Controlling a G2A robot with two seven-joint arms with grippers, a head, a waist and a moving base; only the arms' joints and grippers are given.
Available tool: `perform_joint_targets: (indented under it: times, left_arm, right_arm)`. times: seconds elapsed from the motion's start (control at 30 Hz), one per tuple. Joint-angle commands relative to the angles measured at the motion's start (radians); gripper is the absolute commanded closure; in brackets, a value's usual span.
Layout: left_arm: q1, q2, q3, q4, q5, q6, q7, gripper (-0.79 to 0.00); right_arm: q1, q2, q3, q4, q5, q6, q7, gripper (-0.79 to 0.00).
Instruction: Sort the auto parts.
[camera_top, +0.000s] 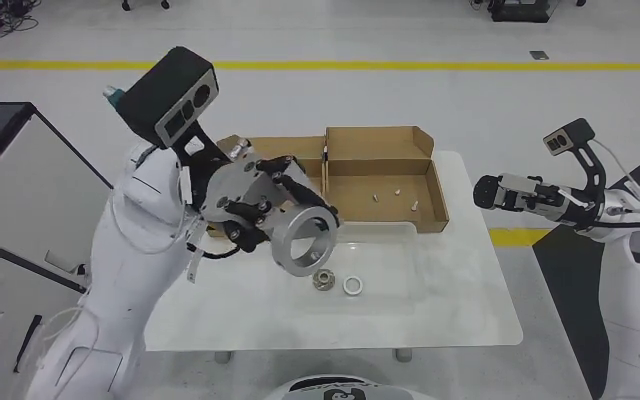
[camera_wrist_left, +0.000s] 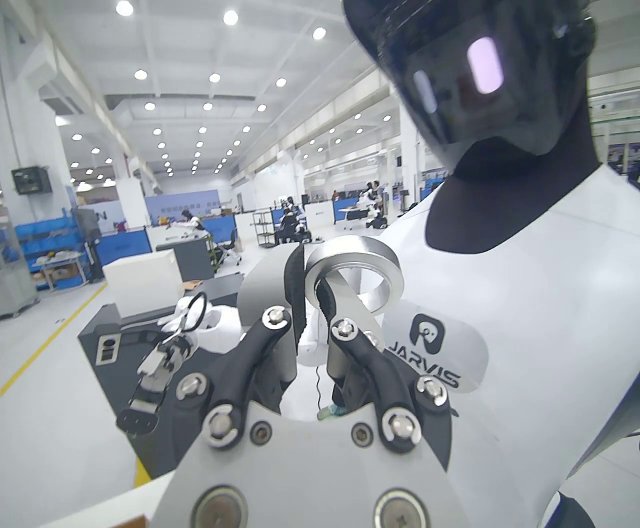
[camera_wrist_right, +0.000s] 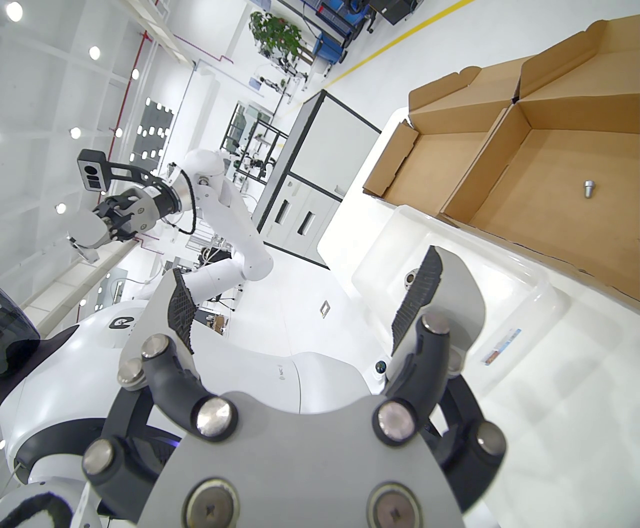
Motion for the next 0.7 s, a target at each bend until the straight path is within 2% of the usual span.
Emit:
perform_joint_targets:
  times: [0.0, 0.2, 0.3, 0.67]
  left_arm:
    - [-0.006, 0.004, 0.015, 0.001, -0.021, -0.011, 0.011, 0.000]
    - [-0.010, 0.010, 0.021, 0.026, -0.085, -0.011, 0.011, 0.000]
    - [-0.009, 0.014, 0.015, 0.068, -0.054, -0.008, 0.008, 0.000]
    - [-0.009, 0.014, 0.015, 0.068, -0.054, -0.008, 0.008, 0.000]
  right_arm:
    - [0.000, 0.000, 0.000, 0.000, 0.000, 0.000, 0.000, -0.785]
    - [0.000, 0.000, 0.000, 0.000, 0.000, 0.000, 0.000, -0.785]
    - [0.000, 0.000, 0.000, 0.000, 0.000, 0.000, 0.000, -0.785]
    - [0.000, 0.000, 0.000, 0.000, 0.000, 0.000, 0.000, -0.785]
